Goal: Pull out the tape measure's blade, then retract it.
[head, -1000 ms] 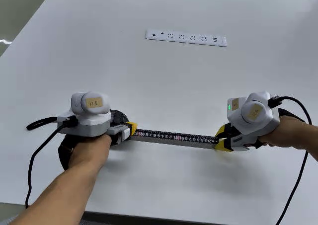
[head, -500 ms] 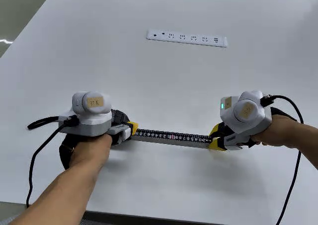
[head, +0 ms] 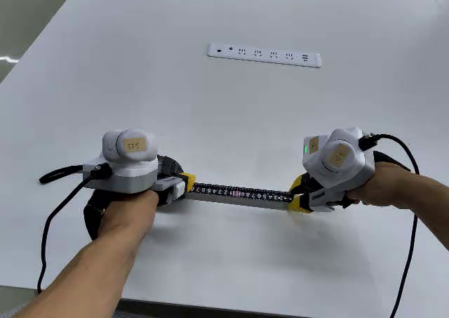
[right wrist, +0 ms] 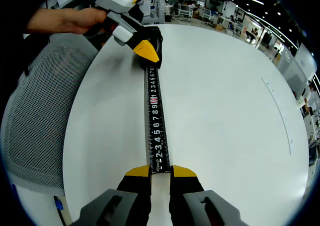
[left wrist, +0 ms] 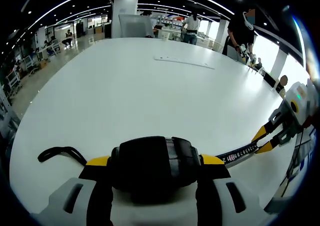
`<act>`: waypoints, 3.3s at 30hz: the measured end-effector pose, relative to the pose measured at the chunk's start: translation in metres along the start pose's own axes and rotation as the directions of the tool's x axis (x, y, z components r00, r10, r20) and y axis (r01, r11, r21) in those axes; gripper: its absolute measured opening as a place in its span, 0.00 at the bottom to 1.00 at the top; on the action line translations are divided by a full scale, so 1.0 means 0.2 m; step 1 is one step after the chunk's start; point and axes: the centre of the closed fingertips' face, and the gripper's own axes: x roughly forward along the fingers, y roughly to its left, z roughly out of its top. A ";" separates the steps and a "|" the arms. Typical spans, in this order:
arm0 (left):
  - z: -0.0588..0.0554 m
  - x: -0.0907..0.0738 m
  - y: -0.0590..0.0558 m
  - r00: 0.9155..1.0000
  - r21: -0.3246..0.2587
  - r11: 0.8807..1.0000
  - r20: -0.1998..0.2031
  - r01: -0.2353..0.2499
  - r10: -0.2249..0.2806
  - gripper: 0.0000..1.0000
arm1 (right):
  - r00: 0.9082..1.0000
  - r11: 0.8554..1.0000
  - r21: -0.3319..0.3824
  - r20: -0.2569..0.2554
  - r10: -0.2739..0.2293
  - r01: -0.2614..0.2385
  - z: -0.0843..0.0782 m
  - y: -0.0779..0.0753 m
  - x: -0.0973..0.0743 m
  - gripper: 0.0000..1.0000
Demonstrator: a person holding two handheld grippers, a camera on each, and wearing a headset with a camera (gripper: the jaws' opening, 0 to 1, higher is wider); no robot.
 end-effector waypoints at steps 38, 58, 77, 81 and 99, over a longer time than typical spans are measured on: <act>0.00 0.01 0.00 1.000 -0.004 1.000 -0.002 0.004 -0.004 0.63 | 1.000 1.000 0.002 0.009 0.001 -0.001 0.08 0.01 0.03 0.09; 0.00 0.00 0.00 1.000 -0.012 1.000 -0.003 0.010 -0.010 0.63 | 1.000 1.000 -0.005 0.022 0.007 -0.007 0.15 0.01 0.06 0.09; 0.00 0.00 0.00 1.000 -0.017 1.000 -0.004 0.015 -0.015 0.63 | 1.000 1.000 -0.010 0.029 0.011 -0.010 0.20 0.01 0.08 0.09; 0.00 0.00 0.00 1.000 -0.018 1.000 -0.005 0.017 -0.017 0.63 | 0.999 1.000 -0.010 0.031 0.011 -0.011 0.21 0.01 0.08 0.09; 0.00 0.00 0.00 1.000 -0.020 0.999 -0.007 0.025 -0.025 0.63 | 0.999 1.000 -0.013 0.043 0.016 -0.015 0.27 0.01 0.10 0.10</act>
